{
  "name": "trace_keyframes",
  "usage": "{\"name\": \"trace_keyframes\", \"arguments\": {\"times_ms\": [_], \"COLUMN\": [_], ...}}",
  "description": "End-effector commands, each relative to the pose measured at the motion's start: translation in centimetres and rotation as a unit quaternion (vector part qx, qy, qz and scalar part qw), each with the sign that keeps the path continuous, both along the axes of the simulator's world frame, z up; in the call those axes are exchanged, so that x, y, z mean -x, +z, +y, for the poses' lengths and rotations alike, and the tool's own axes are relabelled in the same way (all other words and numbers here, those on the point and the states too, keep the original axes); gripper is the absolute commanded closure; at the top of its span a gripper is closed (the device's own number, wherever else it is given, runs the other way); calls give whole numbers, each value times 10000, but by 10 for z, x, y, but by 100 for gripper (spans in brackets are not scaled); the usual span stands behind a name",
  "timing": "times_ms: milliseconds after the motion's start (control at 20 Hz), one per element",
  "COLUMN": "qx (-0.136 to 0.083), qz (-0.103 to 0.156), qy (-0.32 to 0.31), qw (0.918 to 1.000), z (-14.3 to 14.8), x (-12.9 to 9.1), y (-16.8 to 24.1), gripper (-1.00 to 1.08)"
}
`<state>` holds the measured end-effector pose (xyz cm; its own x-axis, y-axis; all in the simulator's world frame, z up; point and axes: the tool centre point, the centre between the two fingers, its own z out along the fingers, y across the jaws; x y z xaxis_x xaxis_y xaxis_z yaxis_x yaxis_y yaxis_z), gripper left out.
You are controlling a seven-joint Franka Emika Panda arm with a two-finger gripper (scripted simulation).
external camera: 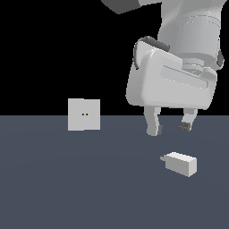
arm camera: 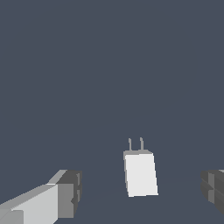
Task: Plug the charger into the wall socket.
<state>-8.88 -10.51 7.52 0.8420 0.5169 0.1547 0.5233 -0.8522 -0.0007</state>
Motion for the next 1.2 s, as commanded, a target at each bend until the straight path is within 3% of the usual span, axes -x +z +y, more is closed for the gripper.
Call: {"name": "trace_keyframes", "arguments": {"times_ms": [0, 750, 1150], "qx": [-12, -35, -33], "qz": [-26, -59, -59], "qy": [115, 307, 317], "qw": [9999, 9995, 9995], "z": [-5, -14, -14], "x": [2, 4, 5], "y": [-4, -15, -44], "gripper": [-92, -92, -92]}}
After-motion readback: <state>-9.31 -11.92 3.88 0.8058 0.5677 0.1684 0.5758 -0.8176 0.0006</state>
